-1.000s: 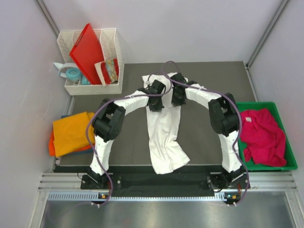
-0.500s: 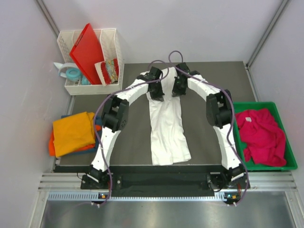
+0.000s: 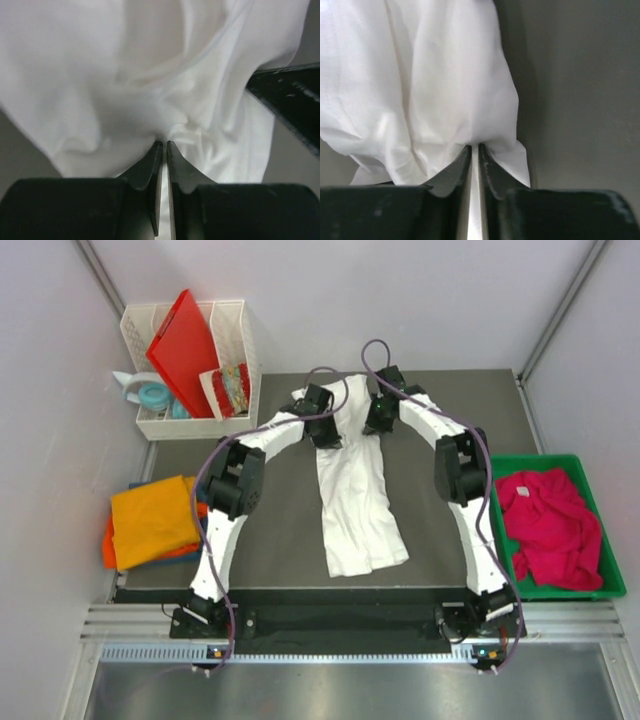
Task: Fold and stack the t-shirts
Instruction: Rotate the tshirt 90 degrees
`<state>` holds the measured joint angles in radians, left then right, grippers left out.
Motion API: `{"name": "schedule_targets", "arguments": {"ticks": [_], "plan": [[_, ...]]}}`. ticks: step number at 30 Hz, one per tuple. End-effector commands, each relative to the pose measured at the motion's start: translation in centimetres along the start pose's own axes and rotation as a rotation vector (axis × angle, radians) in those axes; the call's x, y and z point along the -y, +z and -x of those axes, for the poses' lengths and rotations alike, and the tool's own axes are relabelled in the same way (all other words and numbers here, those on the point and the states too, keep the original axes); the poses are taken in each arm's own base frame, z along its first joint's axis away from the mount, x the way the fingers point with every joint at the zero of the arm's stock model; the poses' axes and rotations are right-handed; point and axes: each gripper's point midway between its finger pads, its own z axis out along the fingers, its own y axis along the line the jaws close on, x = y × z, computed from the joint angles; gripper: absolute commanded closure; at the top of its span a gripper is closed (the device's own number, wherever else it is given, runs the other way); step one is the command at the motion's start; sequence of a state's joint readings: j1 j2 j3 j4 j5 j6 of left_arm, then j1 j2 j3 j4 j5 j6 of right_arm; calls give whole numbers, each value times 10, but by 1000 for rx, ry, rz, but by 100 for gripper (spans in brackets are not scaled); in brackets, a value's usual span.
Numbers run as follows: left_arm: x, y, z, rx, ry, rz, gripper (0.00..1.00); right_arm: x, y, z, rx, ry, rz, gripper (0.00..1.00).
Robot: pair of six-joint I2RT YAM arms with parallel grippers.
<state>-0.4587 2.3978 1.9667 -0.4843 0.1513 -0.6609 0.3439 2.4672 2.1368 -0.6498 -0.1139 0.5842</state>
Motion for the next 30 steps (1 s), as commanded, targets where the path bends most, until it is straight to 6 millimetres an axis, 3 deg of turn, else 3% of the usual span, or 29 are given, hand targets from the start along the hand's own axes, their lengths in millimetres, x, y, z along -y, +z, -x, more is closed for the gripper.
{"name": "schedule_targets", "arguments": {"ticks": [1,2,3,4,5,6,7,8,9,10,11,12,13,15,16,18,19,24,30], "plan": [[-5,-52,21,157,19,31,84,1,-61,23,113,-52,-59,79],[-11,-58,11,146,14,41,84,-8,-92,37,181,-57,-53,72],[1,-85,19,188,11,12,83,-11,-106,40,210,-60,-50,69],[6,-95,14,194,18,2,82,3,-110,29,201,-55,-85,67],[-3,-98,-2,176,16,21,82,-3,-143,35,257,-41,-64,65],[9,-123,0,212,11,-7,82,-4,-153,33,277,-33,-53,65],[18,-130,-12,205,28,-26,83,15,-148,7,229,-14,-86,65],[10,-132,-31,184,39,-1,83,11,-173,4,266,-6,-60,64],[13,-148,-36,208,38,8,83,16,-177,-5,267,-2,-63,64],[24,-151,-58,185,69,-9,83,37,-166,-40,199,4,-104,65],[20,-156,-79,160,82,-5,84,35,-179,-51,209,-4,-90,66],[30,-158,-107,120,104,-15,85,42,-177,-66,194,-6,-104,66],[23,-154,-129,83,115,2,86,65,-167,-100,133,1,-154,68],[36,-159,-168,34,141,-23,88,71,-170,-128,118,-8,-157,72],[29,-156,-186,14,155,-2,89,89,-163,-155,72,5,-198,73],[33,-158,-213,-7,184,-5,89,93,-164,-177,58,1,-205,76],[26,-156,-225,-21,191,16,89,99,-161,-198,27,-6,-225,77],[18,-157,-264,-65,242,47,90,105,-158,-239,-17,-37,-266,77],[-4,-158,-302,-133,260,102,90,105,-157,-270,-56,-65,-271,78]]}}
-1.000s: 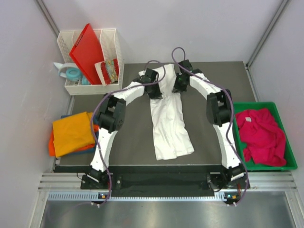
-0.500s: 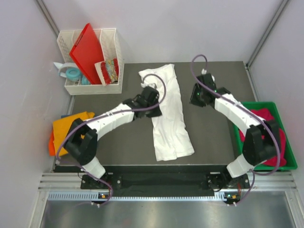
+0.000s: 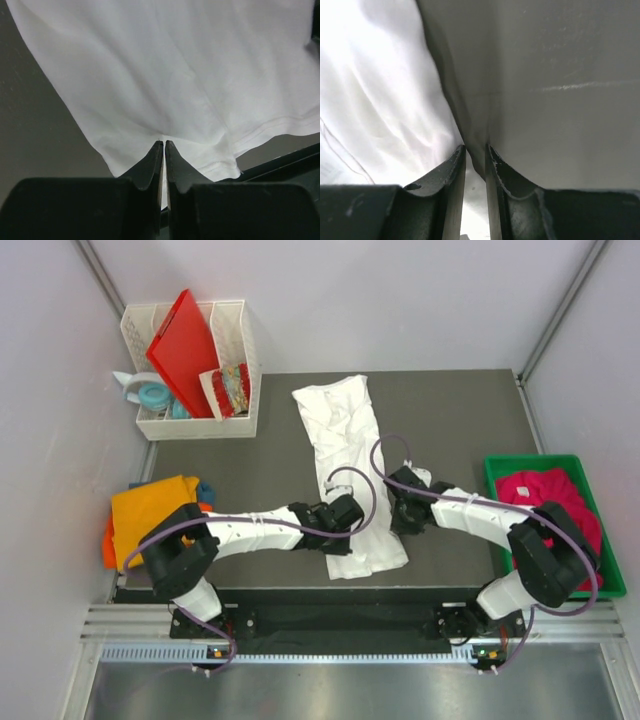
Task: Fold and stack the t-shirts
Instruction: Rotate the tshirt 90 degrees
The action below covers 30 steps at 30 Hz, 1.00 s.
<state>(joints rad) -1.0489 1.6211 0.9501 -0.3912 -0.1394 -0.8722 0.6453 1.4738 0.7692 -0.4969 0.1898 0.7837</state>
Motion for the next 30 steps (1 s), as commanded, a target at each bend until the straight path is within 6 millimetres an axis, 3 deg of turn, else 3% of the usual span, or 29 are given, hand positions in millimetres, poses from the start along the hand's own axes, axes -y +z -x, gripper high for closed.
{"name": "schedule_targets", "arguments": {"ticks": [1,9,10,14,17,20,21,23,24,25,26,27,28,29,30], "plan": [[-11,1,-26,-27,-19,48,91,-2,1,-21,-5,6,-6,77],[-43,-9,-83,-108,-54,146,92,-19,-2,-69,-63,-46,27,77],[-55,-11,-92,-123,-55,176,92,-23,-3,-76,-71,-66,34,77],[-75,-24,-104,-123,-106,203,91,-28,-3,-86,-90,-87,34,77],[-88,-32,-104,-100,-116,223,91,-28,-6,-81,-77,-97,16,76],[-88,-40,-89,-35,-101,229,91,-30,-18,-42,29,-106,-12,72],[-80,-45,-79,-7,-100,207,92,-43,-30,-14,90,-125,9,71],[-66,-59,-60,58,-102,148,91,-40,-42,36,150,-93,7,67],[-60,-64,-50,98,-104,121,90,-56,-63,77,230,-120,51,67],[-46,-77,-36,143,-119,57,90,-52,-65,105,261,-107,32,65],[-40,-85,-29,167,-116,23,89,-71,-88,144,343,-111,78,65],[-30,-91,-20,200,-124,-25,89,-76,-95,164,376,-178,74,65],[-23,-103,-12,231,-138,-76,89,-80,-86,178,376,-207,53,64],[-21,-108,-8,248,-134,-96,89,-97,-103,207,444,-220,85,64],[-21,-113,-3,271,-144,-102,89,-104,-103,218,465,-291,78,64]]}}
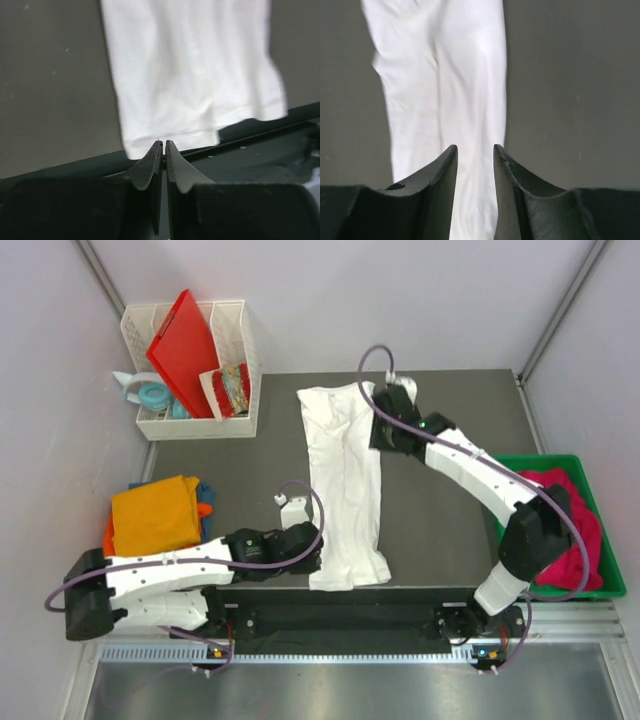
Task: Fold and stack the t-shirts
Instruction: Rotate the tshirt 90 degrees
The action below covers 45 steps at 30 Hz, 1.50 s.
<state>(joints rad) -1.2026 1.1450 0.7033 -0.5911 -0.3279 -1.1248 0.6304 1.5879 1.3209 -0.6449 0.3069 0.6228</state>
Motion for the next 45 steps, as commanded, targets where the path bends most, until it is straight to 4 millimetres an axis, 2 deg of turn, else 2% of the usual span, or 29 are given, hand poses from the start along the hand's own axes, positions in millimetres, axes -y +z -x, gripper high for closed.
{"name": "schedule_targets", "arguments": {"ticks": [1,2,3,4,5,7,9,10,11,12,13,14,15,17,18,20,23,24,27,30,32,33,35,39,42,43,45], "plan": [[27,-36,43,156,-35,-132,89,-25,15,82,161,-248,5,64],[25,-37,44,163,-50,-125,89,-35,12,103,204,-245,20,64],[22,-39,46,172,-60,-116,89,-39,20,107,199,-249,28,65],[15,-42,47,182,-64,-97,90,-37,43,105,174,-242,9,65],[13,-43,47,184,-74,-89,90,-42,49,111,187,-232,20,66],[7,-47,49,191,-77,-74,90,-55,71,110,206,-250,46,66],[4,-49,50,196,-64,-68,90,-65,81,113,227,-274,53,66],[-1,-48,49,199,-45,-46,90,-70,98,104,204,-296,44,66],[-3,-48,50,201,-33,-36,89,-81,97,117,233,-303,56,65],[-4,-48,50,202,-24,-32,89,-87,103,118,232,-316,51,65],[-6,-46,49,200,-3,-18,90,-89,121,107,197,-340,35,65],[-6,-45,50,200,5,-14,90,-98,116,123,238,-341,38,65],[-6,-43,49,196,16,-3,90,-102,128,117,227,-356,32,64],[-6,-43,47,184,27,4,90,-110,127,130,269,-371,24,63],[-5,-43,46,177,31,4,91,-114,133,125,268,-386,13,62],[-5,-42,44,166,33,0,91,-117,134,129,297,-400,-4,60],[-7,-42,41,155,38,-3,90,-122,137,131,326,-413,-18,39],[-10,-43,40,151,43,4,89,-124,140,129,324,-419,-18,29],[-13,-44,43,168,44,14,88,-125,148,125,315,-424,-13,22],[-13,-43,45,179,51,18,87,-122,158,121,301,-423,-26,25],[-12,-42,45,178,57,23,87,-120,163,120,295,-405,-31,34],[-13,-40,44,173,62,30,87,-116,169,117,284,-402,-41,42],[-13,-39,43,166,67,38,87,-114,174,114,274,-391,-42,43],[-17,-37,41,156,60,65,87,-109,188,108,256,-378,-50,35],[-19,-36,39,149,57,73,87,-110,193,108,253,-368,-42,33],[-21,-36,39,150,56,79,87,-110,194,109,255,-357,-41,34],[-23,-36,38,152,52,85,87,-108,197,109,253,-349,-46,44]]}}
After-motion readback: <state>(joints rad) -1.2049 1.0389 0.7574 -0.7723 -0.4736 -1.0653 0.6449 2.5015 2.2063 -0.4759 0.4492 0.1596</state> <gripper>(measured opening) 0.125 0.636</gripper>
